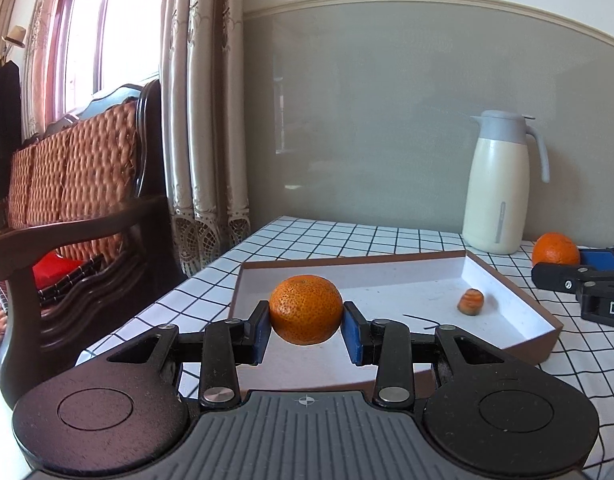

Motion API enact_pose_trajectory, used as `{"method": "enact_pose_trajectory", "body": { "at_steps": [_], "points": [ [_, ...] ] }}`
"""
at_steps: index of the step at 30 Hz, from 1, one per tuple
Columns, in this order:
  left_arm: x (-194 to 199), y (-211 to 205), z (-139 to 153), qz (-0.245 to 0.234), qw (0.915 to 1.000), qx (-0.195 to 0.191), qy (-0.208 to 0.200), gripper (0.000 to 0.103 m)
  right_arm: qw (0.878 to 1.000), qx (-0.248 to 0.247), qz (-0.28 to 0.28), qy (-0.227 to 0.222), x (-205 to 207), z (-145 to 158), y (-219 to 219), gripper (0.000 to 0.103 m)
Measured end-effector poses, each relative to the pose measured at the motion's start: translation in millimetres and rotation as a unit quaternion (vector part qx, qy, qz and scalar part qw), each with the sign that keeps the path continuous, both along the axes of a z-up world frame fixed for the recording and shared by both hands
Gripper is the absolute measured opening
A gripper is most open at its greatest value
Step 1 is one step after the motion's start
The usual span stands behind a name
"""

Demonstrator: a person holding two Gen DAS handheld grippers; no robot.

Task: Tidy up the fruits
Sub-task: 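Carry both mandarins with both tools over the white tray, then open both tools to drop the mandarins into the tray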

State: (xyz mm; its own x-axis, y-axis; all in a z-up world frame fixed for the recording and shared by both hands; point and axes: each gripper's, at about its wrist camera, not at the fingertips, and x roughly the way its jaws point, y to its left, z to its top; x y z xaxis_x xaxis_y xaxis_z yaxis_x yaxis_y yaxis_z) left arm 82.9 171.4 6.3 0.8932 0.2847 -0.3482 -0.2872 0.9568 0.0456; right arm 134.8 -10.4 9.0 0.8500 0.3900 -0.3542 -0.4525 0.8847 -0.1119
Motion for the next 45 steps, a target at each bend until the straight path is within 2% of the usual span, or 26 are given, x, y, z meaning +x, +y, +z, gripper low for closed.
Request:
{"method": "enact_pose_trajectory", "body": {
  "at_steps": [14,29,39,41,42,43,44,45],
  "points": [
    [46,24,-4,0.016,0.9997,-0.016,0.005,0.038,1.0,0.006,-0.008,0.023,52,-11,12,0.031],
    [82,52,-14,0.042,0.998,-0.031,0.037,0.038,0.999,-0.001,-0.015,0.049,108,-15,25,0.031],
    [98,53,-20,0.055,0.9964,-0.026,0.059,0.038,0.996,0.022,-0.023,0.083,140,-24,26,0.032],
    [98,55,-21,0.056,0.9962,-0.033,0.058,0.038,0.996,0.017,-0.026,0.079,142,-23,26,0.035],
    [97,55,-22,0.055,0.9963,-0.033,0.057,0.039,0.997,0.013,-0.034,0.072,143,-23,26,0.06],
    [96,55,-23,0.06,0.9962,-0.03,0.056,0.042,0.997,0.014,-0.046,0.054,141,-22,24,0.096],
    [93,53,-23,0.067,0.9962,-0.025,0.05,0.066,0.998,0.021,-0.053,0.036,137,-21,21,0.098],
    [91,52,-22,0.069,0.9966,-0.021,0.041,0.089,0.998,0.021,-0.05,0.038,137,-19,20,0.093]
  ]
}}
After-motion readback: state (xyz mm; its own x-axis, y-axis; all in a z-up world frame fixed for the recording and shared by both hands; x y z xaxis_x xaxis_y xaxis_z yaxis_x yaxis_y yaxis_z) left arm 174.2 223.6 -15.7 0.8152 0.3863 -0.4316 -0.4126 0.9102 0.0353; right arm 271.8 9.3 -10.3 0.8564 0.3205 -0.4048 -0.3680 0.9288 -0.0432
